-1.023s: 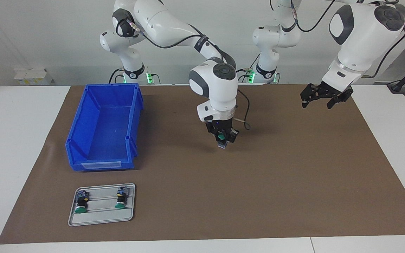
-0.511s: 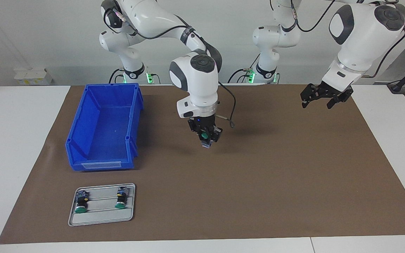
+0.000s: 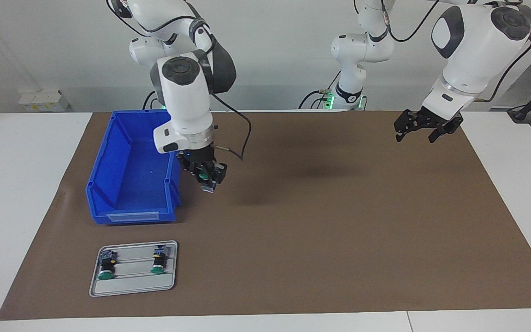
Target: Place and press button with both arms
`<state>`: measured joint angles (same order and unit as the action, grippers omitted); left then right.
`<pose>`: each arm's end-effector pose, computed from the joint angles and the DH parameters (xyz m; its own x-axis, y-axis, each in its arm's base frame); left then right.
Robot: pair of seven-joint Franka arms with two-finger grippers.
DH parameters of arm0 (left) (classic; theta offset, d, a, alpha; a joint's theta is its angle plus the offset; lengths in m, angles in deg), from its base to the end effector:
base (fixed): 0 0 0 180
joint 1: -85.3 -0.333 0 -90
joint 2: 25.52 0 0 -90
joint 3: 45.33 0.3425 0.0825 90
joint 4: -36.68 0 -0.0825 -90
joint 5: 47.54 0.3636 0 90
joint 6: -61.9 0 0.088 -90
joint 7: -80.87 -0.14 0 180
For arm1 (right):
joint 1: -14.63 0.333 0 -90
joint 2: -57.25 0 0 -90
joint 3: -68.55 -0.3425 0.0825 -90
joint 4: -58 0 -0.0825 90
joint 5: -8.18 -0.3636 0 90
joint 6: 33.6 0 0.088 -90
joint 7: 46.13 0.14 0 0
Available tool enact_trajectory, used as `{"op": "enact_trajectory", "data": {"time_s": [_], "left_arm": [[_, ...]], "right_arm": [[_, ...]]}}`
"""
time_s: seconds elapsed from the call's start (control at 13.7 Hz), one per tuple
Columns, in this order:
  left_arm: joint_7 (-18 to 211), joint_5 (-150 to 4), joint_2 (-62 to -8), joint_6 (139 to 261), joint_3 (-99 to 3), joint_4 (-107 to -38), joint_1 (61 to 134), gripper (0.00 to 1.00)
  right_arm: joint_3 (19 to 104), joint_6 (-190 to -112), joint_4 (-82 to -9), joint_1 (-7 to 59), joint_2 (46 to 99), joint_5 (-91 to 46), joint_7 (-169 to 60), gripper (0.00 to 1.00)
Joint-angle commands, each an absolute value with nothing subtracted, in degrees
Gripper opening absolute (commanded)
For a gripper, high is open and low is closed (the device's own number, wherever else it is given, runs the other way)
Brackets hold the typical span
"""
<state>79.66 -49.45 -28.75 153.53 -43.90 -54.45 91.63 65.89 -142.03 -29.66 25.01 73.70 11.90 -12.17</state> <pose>0.5493 -0.0521 0.5810 0.9933 -0.1054 -0.0469 -0.1039 -0.9940 0.0328 0.6327 0.1361 0.4968 0.9358 -0.3409 0.0902 -0.3422 -0.9396 -0.0007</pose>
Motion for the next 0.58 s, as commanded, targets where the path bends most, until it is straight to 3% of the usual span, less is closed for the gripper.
{"op": "enact_trajectory", "data": {"time_s": [0.0, 0.51], "left_arm": [[79.2, -49.9, -27.1, 154.9, -44.3, -56.6, 91.0, 1.00], [79.1, -49.9, -27.0, 154.9, -44.2, -56.6, 90.9, 1.00]], "right_arm": [[64.9, -142.4, -31.4, 20.3, 72.5, 11.6, -21.5, 0.00], [64.9, -142.4, -34.3, 12.4, 72.5, 10.3, -35.6, 0.00]]}}
